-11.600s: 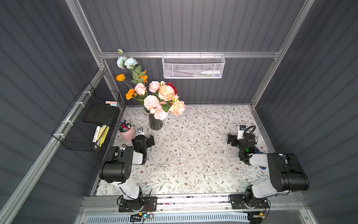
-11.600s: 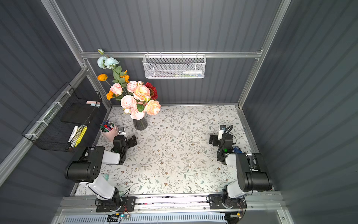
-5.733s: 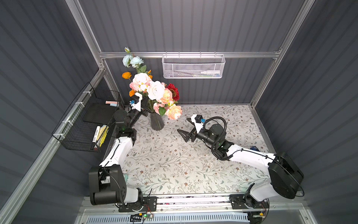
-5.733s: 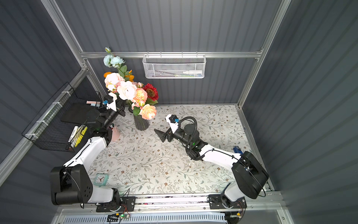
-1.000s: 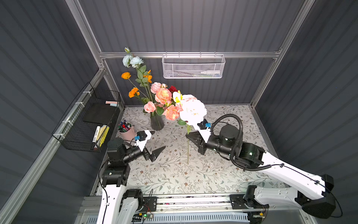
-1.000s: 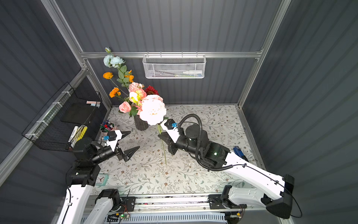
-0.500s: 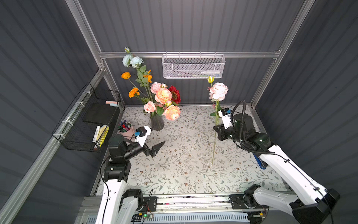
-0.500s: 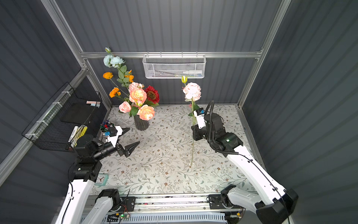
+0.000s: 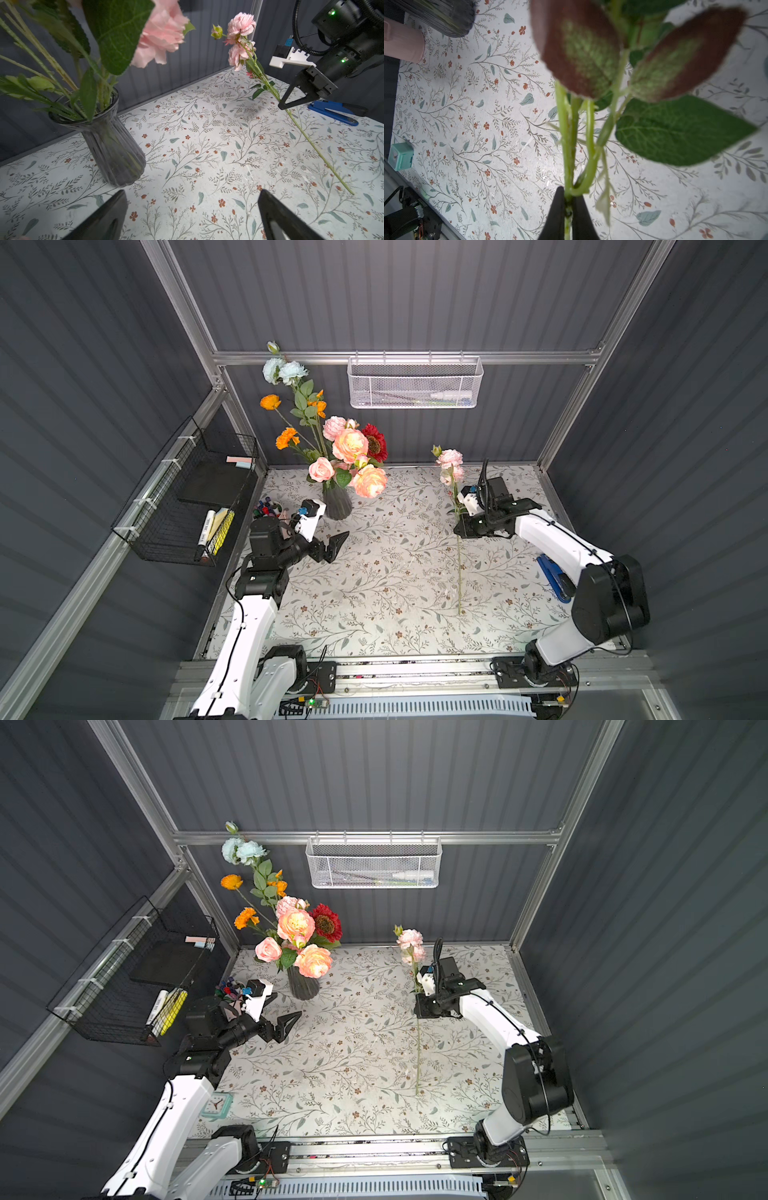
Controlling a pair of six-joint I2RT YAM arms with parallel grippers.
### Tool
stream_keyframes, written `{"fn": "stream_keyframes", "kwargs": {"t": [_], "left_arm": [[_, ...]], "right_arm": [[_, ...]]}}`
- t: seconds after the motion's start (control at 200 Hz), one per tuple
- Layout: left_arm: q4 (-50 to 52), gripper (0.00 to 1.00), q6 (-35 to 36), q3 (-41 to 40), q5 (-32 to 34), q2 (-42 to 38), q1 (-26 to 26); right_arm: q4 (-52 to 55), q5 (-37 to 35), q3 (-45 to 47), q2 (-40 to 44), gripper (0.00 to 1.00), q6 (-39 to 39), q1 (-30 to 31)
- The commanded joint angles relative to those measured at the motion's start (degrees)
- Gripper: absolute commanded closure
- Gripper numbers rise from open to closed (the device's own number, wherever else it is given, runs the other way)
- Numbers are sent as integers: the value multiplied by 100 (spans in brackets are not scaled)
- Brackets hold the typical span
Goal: Pick out pink flowers from the vase
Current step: Place the flower at the center of the board.
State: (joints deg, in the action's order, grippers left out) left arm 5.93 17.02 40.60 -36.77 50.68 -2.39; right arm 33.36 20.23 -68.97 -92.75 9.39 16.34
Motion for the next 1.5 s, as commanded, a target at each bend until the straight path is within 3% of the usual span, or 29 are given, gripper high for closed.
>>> {"fn": "stream_keyframes", "kwargs": {"t": [0.0, 0.415, 0.78, 1.136, 1.496], "left_arm": [[-162, 1, 211, -59, 249, 62, 44], [-457, 1, 224, 22, 127, 584, 46], [-210, 0, 175, 144, 135, 671, 46], [-244, 1, 152, 101, 21, 586, 47], [-207, 1, 159, 109, 83, 575, 55]], "right_arm": [[-3, 387, -203, -308, 100, -135, -158], [513, 352, -692, -1494, 98, -406, -368], [531, 475, -740, -1958, 95, -459, -491], [431, 464, -698, -2063, 90, -431, -517], [438, 471, -666, -1823, 78, -392, -518]]}}
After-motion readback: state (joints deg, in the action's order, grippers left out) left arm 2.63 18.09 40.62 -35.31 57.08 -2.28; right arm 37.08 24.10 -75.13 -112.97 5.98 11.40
